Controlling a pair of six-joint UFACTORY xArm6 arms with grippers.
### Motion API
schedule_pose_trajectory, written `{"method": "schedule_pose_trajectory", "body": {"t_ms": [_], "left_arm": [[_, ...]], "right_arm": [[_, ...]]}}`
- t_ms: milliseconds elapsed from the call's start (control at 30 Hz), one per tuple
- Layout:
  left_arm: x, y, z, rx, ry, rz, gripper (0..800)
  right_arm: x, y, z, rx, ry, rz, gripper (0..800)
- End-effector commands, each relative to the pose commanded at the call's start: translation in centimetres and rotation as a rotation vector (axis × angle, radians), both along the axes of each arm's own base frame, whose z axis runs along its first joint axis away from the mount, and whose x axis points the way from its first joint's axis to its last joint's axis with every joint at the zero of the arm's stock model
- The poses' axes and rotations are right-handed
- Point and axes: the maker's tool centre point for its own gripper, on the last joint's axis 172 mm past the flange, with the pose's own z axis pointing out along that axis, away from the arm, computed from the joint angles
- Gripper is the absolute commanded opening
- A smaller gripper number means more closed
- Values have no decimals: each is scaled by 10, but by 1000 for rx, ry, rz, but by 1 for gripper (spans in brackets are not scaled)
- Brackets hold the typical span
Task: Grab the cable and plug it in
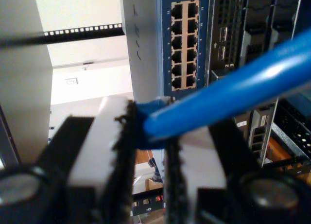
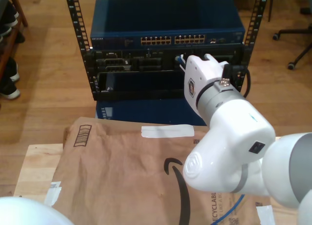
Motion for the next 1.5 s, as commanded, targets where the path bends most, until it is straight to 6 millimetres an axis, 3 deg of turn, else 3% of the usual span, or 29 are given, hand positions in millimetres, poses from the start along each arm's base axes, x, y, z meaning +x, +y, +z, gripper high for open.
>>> {"method": "schedule_pose_trajectory", "body": {"t_ms": [300, 500, 600, 667, 800, 1000, 1067, 1500], "left_arm": [[0, 0, 0, 0, -1, 0, 800], [0, 0, 0, 0, -1, 1, 800], [0, 0, 0, 0, -1, 1, 800], [0, 0, 0, 0, -1, 1, 800], [0, 0, 0, 0, -1, 1, 800], [1, 0, 0, -1, -1, 0, 800], [0, 0, 0, 0, -1, 1, 800], [0, 0, 0, 0, -1, 0, 800]], "right_arm": [[17, -5, 16, 32, -75, -61, 0], [22, -9, 4, 14, -115, -101, 0], [27, -9, 4, 14, -141, -119, 0], [32, -7, 15, 53, -182, -138, 0], [41, -4, 10, 94, -211, -166, 0], [58, -12, 23, 135, -268, -210, 0], [68, -22, 27, 139, -279, -235, 0], [97, -88, -37, 60, -206, -348, 0]]}}
